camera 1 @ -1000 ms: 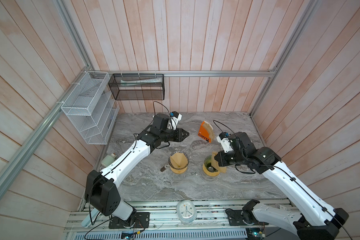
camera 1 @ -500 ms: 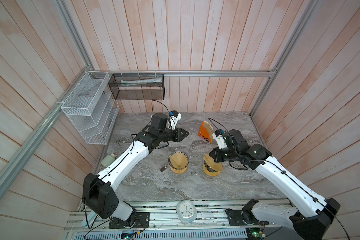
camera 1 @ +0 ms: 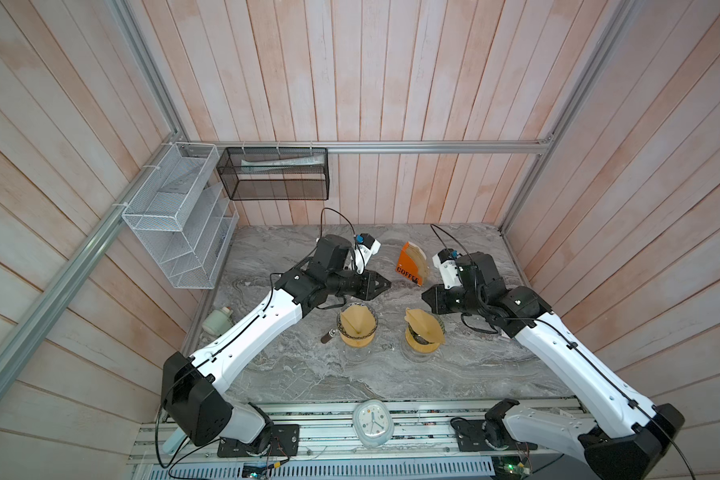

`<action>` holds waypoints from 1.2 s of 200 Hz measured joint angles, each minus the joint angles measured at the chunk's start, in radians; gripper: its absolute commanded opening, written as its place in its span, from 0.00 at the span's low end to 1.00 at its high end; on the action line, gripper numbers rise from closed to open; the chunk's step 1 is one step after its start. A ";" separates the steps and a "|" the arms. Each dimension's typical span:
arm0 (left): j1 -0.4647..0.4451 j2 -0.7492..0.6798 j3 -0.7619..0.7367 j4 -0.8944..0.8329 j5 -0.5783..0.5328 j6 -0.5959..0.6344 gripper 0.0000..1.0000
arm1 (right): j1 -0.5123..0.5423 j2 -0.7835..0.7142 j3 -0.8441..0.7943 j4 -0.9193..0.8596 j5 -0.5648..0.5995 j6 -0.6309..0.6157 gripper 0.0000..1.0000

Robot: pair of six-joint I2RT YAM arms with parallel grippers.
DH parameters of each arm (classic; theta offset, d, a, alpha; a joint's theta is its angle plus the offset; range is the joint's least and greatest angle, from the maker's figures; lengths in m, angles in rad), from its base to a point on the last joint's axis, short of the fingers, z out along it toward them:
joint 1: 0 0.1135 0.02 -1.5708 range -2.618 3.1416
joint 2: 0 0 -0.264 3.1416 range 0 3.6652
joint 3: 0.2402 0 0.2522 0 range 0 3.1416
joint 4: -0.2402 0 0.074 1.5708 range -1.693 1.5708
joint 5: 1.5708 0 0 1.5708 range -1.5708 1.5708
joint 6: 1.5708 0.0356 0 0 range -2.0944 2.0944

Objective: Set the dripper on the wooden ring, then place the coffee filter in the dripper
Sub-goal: 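Reach the left gripper over the filter while right holds it in the dripper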

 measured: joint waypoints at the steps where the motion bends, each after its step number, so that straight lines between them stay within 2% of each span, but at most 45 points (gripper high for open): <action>1: -0.002 0.000 0.001 -0.001 -0.001 0.000 0.28 | -0.001 -0.002 0.000 0.000 -0.001 0.000 0.15; 40: -0.099 -0.008 0.017 -0.033 -0.051 -0.035 0.27 | -0.062 -0.078 -0.028 0.030 -0.064 -0.020 0.14; 117: -0.250 -0.007 -0.002 -0.042 -0.134 -0.123 0.27 | -0.065 -0.104 -0.166 0.063 -0.149 -0.042 0.09; 173: -0.265 0.051 -0.066 0.051 -0.134 -0.175 0.27 | -0.065 -0.112 -0.206 0.063 -0.149 -0.050 0.06; 240: -0.265 0.120 -0.067 0.109 -0.133 -0.183 0.26 | -0.065 -0.111 -0.216 0.064 -0.139 -0.050 0.05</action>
